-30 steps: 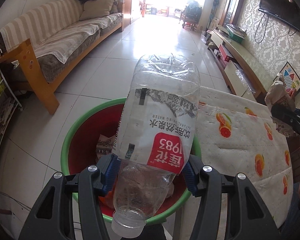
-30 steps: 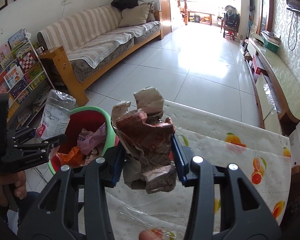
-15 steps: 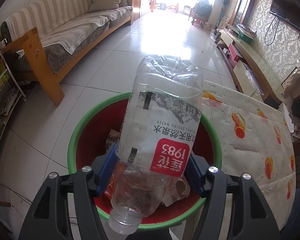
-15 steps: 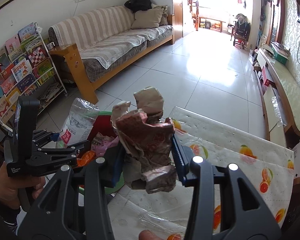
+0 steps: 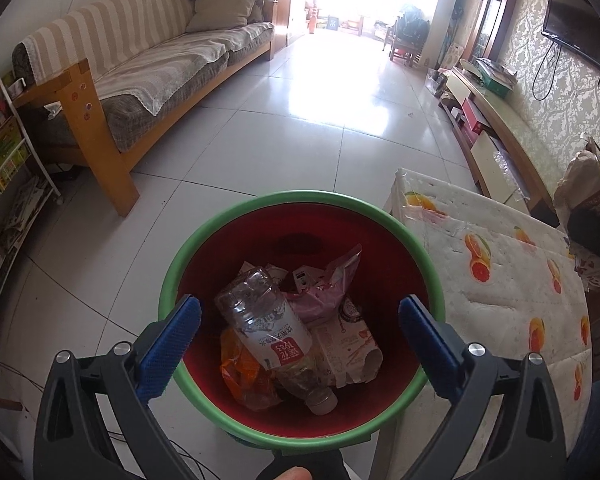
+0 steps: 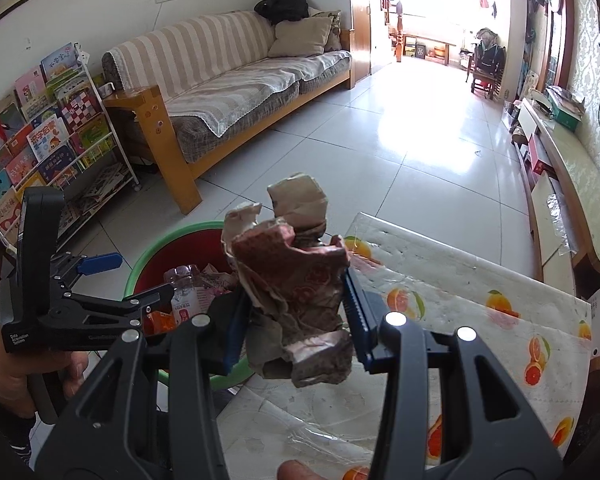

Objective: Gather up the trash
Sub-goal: 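Drop the bottle into the bin with the left tool while the right carries the paper over, then open the right tool over the red bin to drop the crumpled paper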

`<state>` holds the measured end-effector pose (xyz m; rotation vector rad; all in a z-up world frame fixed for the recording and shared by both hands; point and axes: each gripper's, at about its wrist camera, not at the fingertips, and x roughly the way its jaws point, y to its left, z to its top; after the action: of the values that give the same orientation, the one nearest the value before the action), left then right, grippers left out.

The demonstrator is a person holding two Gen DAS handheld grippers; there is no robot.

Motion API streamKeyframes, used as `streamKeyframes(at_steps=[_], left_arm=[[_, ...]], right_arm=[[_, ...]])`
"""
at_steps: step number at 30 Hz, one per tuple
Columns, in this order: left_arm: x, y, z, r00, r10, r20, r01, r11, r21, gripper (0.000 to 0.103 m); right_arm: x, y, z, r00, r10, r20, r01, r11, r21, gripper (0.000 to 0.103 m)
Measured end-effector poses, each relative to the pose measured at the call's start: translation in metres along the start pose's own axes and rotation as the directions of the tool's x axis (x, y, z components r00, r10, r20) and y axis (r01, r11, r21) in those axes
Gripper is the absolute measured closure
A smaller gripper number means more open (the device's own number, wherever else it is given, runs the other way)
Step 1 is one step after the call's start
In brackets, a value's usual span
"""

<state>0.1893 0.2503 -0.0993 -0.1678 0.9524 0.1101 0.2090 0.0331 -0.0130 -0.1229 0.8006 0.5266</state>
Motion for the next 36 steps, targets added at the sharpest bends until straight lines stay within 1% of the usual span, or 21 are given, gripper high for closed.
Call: streamKeyframes(at_steps=[6, 9, 17, 26, 36], left_arm=[[-0.014, 0.017, -0.004, 0.999, 0.04, 0.021, -0.04, 0.999, -0.026, 0.008], [-0.026, 0.032, -0.007, 0.996, 0.074, 0.048, -0.071, 0.995, -0.064, 0.008], [-0.053, 0.08, -0.012, 0.985, 0.136, 0.103, -0.118, 0.979, -0.169, 0.008], [-0.058, 0.116, -0.023, 0.981, 0.167, 0.103, -0.14, 0.964, -0.227, 0.008], [-0.055, 0.132, -0.035, 0.982, 0.171, 0.085, -0.144, 0.956, -0.257, 0.008]], right_arm=[[0.006, 0.012, 0.001, 1.0, 0.022, -0.006, -0.022, 1.0, -0.012, 0.061], [0.013, 0.023, 0.002, 0.999, 0.038, -0.01, -0.038, 0.999, -0.027, 0.061], [0.044, 0.064, 0.005, 0.995, 0.086, -0.043, -0.089, 0.993, -0.079, 0.061], [0.077, 0.097, 0.003, 0.992, 0.094, -0.079, -0.103, 0.988, -0.119, 0.06], [0.1, 0.113, -0.004, 0.989, 0.086, -0.119, -0.102, 0.986, -0.133, 0.06]])
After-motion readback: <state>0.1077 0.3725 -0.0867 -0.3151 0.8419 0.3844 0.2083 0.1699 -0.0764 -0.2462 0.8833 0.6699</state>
